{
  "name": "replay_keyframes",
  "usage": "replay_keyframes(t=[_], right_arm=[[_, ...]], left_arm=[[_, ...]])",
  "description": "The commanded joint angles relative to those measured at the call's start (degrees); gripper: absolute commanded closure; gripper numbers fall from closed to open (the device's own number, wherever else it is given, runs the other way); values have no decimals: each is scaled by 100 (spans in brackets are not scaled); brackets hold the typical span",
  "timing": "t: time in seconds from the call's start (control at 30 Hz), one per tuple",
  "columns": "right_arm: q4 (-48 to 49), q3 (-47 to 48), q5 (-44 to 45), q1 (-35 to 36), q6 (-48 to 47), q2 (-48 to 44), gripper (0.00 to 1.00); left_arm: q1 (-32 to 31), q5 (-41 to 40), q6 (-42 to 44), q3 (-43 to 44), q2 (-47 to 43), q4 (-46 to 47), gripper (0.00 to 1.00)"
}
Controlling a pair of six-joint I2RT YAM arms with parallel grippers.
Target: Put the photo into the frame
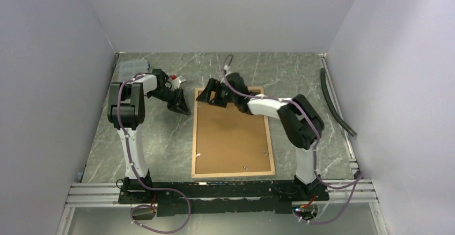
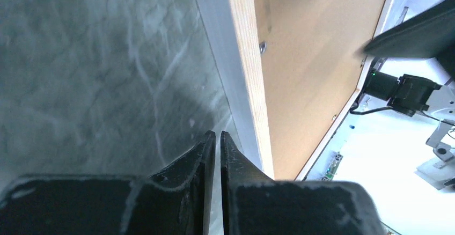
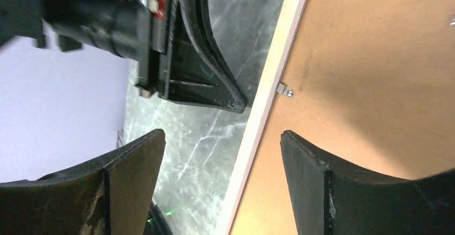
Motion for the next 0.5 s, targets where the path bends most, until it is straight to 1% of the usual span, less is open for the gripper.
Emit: replay_keyframes(t=[0.0,0.07,0.13,0.23,0.3,0.37,0.47], right_arm=[[-540,-283,314,-661,-512,-1364,13],[-1196,-434,714,-976,-760,-1762,8],[-1801,-581,1178,-1484,-982,-2100,1],[-2524,-692,1751,-2037,-1273,-2380,0],[-2845,-641,1862,-2328,-1360,-2306,0],[-2922,-638,1823,-2520,-1366,-2173,0],[-2988,-541,1769,-2630,-1328,-1814,0]], left_arm=[[32,-201,478,-287,-609,-240,85],[-15,-316,569,-479,-725,-212,85],[-110,-549,730,-711,-888,-151,85],[-237,-821,1011,-1107,-1114,-139,85],[-319,-1028,1216,-1297,-1290,-142,84],[-364,-1169,1395,-1448,-1489,-186,84],[-478,-1319,1617,-1660,-1788,-280,83]])
